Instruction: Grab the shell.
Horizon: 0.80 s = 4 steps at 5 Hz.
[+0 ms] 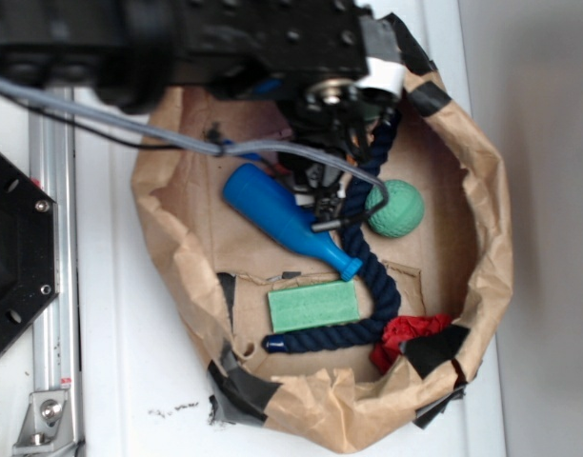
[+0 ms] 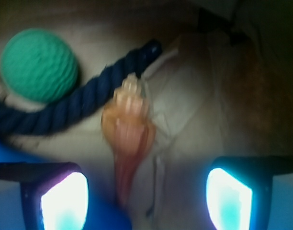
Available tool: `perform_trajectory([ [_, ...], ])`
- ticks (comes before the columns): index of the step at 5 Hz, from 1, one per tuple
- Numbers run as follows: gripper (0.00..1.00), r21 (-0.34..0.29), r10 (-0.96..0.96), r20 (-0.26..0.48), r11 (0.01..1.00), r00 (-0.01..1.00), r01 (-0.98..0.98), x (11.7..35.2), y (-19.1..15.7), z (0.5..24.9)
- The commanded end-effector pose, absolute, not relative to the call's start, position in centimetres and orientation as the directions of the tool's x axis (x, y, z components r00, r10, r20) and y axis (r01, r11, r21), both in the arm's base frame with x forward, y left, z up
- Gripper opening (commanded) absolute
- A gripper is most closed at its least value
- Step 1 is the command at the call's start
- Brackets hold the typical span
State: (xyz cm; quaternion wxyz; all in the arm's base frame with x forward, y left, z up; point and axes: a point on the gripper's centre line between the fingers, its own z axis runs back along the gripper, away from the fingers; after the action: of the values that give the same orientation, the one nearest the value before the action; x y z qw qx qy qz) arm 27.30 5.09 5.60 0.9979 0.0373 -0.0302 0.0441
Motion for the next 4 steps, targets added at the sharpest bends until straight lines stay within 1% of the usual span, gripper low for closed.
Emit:
perform_trajectory([
  [1,1.00,0.098,0.008,0.098,0.995,0.995,-0.017,29.7,4.1,4.5],
  [2,1.00,0.095,-0.162,0.061,0.983,0.985,0.156,28.6,3.5,2.5],
  [3,1.00,0.082,-0.215,0.067,0.974,0.974,0.209,28.7,3.3,1.8],
  [4,1.00,0.077,-0.244,0.043,0.968,0.969,0.240,29.7,3.0,1.1],
])
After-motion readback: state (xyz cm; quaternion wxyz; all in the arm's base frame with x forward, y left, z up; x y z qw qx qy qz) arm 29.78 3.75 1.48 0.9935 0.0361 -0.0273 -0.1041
